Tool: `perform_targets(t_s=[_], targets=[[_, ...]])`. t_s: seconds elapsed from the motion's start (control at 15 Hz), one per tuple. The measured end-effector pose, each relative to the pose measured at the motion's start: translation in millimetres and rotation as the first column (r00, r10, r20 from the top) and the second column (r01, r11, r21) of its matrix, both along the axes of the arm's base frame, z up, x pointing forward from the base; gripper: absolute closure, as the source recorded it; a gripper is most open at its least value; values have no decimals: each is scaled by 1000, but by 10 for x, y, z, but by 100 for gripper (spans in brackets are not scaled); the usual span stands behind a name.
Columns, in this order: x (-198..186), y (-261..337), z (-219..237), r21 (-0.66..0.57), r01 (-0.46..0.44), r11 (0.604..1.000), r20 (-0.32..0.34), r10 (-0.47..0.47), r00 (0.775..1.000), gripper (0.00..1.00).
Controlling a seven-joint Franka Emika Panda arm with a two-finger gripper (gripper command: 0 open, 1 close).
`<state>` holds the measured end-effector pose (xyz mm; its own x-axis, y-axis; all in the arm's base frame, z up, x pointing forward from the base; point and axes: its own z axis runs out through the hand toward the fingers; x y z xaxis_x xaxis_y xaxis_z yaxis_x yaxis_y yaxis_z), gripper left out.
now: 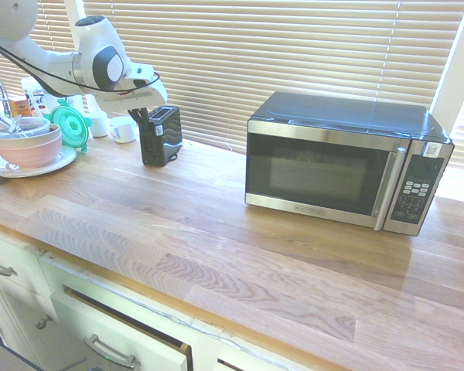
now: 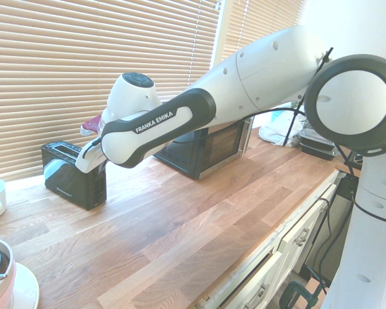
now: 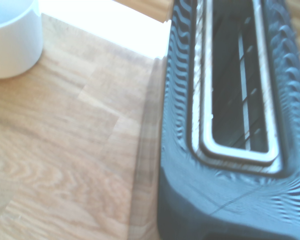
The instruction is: Press the toaster
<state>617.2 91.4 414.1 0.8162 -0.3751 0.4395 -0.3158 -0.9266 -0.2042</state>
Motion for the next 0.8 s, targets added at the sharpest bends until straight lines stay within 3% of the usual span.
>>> perform_targets(t_s=[0.8], targets=[[36, -170, -232, 20, -1, 1000, -29, 1, 1000, 100]])
